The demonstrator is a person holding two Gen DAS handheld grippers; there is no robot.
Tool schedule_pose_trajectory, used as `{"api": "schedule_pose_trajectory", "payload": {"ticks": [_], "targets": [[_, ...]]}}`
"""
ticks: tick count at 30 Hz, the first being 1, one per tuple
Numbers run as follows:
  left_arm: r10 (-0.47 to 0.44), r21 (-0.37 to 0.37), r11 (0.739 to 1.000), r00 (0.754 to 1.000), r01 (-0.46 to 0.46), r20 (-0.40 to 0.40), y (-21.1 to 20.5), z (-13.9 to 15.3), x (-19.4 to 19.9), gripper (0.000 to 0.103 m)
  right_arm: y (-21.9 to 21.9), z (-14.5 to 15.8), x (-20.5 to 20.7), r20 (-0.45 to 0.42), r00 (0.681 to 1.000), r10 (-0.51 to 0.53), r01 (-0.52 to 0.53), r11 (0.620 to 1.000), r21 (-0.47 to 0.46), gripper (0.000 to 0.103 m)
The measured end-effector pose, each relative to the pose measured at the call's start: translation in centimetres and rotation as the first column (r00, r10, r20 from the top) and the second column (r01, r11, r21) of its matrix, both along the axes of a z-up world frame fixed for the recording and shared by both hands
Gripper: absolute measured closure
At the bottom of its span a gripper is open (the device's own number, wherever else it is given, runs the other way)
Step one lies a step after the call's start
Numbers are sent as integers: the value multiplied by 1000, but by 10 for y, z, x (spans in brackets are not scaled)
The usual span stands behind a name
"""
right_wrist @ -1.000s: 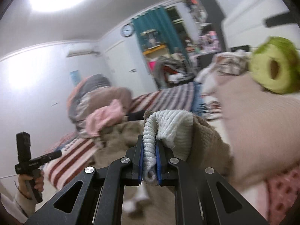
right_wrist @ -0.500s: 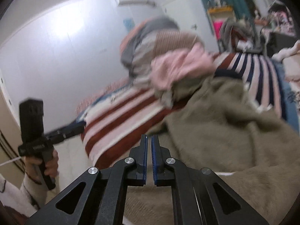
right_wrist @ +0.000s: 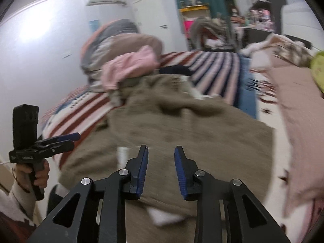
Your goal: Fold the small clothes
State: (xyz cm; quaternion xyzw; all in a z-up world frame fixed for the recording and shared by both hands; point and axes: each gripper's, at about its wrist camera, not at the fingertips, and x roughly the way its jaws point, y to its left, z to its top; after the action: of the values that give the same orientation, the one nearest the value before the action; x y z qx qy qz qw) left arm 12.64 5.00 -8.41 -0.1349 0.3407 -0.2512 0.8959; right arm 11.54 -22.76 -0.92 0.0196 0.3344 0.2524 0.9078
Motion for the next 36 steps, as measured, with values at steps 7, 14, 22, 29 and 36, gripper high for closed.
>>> {"api": "schedule_pose_trajectory", "payload": {"ticks": [7, 14, 22, 29, 36], "targets": [[-54, 5, 998, 990, 55, -127, -61, -29, 44, 23, -56, -20, 3, -57, 994, -98, 100, 994, 49, 79], [-80, 24, 996, 991, 83, -105, -86, -31, 33, 46, -78, -36, 8, -92, 989, -114, 124, 987, 103, 79], [-91, 67, 993, 989, 99, -113, -96, -32, 36, 46, -78, -38, 7, -84, 992, -91, 103, 984, 146, 79], [-74, 68, 994, 992, 81, -100, -106, -31, 50, 69, -80, -39, 5, -88, 991, -99, 112, 982, 155, 79], [-88, 90, 992, 996, 85, 30, -114, 1, 39, 92, -87, -39, 0, -92, 988, -124, 137, 977, 161, 79]]}}
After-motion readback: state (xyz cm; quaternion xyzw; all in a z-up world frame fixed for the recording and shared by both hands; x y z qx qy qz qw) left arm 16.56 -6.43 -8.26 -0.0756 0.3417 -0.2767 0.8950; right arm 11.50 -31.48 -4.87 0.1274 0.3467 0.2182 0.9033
